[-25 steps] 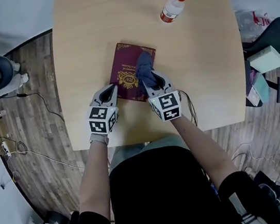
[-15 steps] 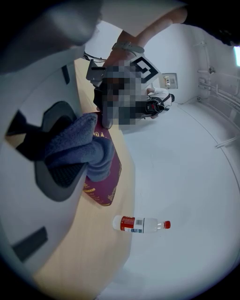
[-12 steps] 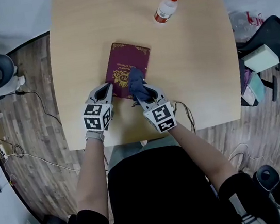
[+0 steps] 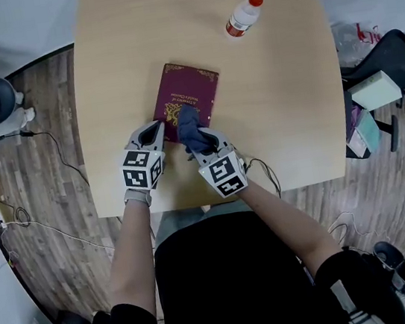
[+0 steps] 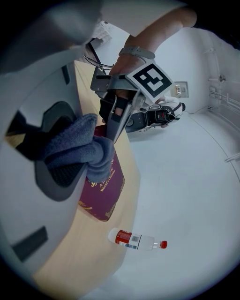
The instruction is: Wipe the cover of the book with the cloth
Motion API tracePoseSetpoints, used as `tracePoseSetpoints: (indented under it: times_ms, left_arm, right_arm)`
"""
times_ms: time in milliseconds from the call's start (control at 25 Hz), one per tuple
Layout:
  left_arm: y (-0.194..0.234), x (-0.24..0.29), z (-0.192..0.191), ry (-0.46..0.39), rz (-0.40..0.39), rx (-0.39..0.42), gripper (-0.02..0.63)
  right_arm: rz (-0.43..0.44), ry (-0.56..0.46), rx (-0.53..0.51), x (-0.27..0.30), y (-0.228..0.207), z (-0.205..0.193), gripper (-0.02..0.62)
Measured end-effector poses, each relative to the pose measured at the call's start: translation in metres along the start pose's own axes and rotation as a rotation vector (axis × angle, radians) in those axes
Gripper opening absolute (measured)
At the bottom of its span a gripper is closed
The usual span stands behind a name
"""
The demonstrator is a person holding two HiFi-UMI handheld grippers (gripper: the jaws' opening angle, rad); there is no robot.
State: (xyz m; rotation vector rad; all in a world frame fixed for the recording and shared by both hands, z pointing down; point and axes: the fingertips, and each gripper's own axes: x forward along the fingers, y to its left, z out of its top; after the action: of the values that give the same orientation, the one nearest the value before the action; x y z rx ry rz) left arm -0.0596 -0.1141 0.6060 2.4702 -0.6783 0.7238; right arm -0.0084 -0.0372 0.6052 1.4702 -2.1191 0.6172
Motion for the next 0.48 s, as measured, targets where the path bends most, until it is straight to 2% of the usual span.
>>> tracePoseSetpoints:
  times_ms: [480]
  left_arm:
    - [-0.002,0.0,0.0,-0.001,0.0,0.024,0.02]
  right_arm:
    - [0.089,0.138,-0.094,0.017,0.021,0.008,0.114]
